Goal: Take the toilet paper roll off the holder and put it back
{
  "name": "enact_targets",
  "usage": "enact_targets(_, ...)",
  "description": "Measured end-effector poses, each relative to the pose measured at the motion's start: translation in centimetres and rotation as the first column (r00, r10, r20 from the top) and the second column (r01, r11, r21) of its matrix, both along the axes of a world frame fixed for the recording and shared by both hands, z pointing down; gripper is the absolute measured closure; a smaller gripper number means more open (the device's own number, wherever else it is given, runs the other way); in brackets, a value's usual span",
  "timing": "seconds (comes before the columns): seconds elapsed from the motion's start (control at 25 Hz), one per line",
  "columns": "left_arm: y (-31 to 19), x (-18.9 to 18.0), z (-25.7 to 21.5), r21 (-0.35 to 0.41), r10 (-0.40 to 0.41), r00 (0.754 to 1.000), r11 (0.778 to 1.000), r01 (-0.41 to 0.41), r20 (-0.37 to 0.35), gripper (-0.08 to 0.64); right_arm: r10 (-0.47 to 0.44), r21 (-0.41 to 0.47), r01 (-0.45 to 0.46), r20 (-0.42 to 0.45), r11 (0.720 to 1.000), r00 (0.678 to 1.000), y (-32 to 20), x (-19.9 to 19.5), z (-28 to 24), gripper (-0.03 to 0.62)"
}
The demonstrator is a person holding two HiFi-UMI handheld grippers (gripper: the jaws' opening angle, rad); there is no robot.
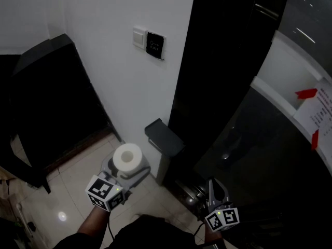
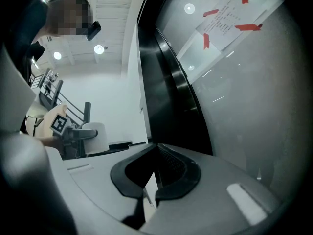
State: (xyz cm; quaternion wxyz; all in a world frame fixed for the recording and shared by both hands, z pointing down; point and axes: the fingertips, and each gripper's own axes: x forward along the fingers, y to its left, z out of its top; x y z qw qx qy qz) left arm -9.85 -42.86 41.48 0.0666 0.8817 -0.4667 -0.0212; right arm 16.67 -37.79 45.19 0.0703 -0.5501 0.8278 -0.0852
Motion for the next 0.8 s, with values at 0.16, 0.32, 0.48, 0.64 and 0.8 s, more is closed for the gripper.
enact_targets(0.16, 0.4, 2.2, 0.9, -0.012, 0.051, 0.999, 0.999, -0.052, -0.012, 0.081, 0.012, 0.002, -0.012, -0.001, 1.000, 1.000, 0.2, 0.4, -0.1, 0.578)
enact_targets(0.32, 0.5, 4.5, 1.4, -0.021, 0.110, 0.993, 0.994, -0.110, -0.032, 0.081, 0.038, 0.001, -0.038, -0.005, 0.999, 0.999, 0.7, 1.4, -0.1, 0.578)
enact_targets(0.48, 0.4, 6.7, 1.9, -0.032, 0.160, 0.987, 0.986, -0.161, -0.017, 0.080, 0.077, -0.007, -0.077, -0.006, 0.997, 0.997, 1.6, 2.8, 0.0, 0.578)
enact_targets(0.64, 0.1, 8.5, 2.4, -0.028, 0.193, 0.981, 0.981, -0.193, -0.006, 0.081, 0.121, -0.012, -0.121, -0.005, 0.993, 0.993, 2.3, 4.4, 0.2, 0.578)
enact_targets(0.8, 0.0, 9.8, 3.5, -0.029, 0.213, 0.977, 0.977, -0.213, 0.027, 0.080, 0.156, -0.018, -0.156, -0.001, 0.988, 0.988, 3.1, 5.7, 0.4, 0.578)
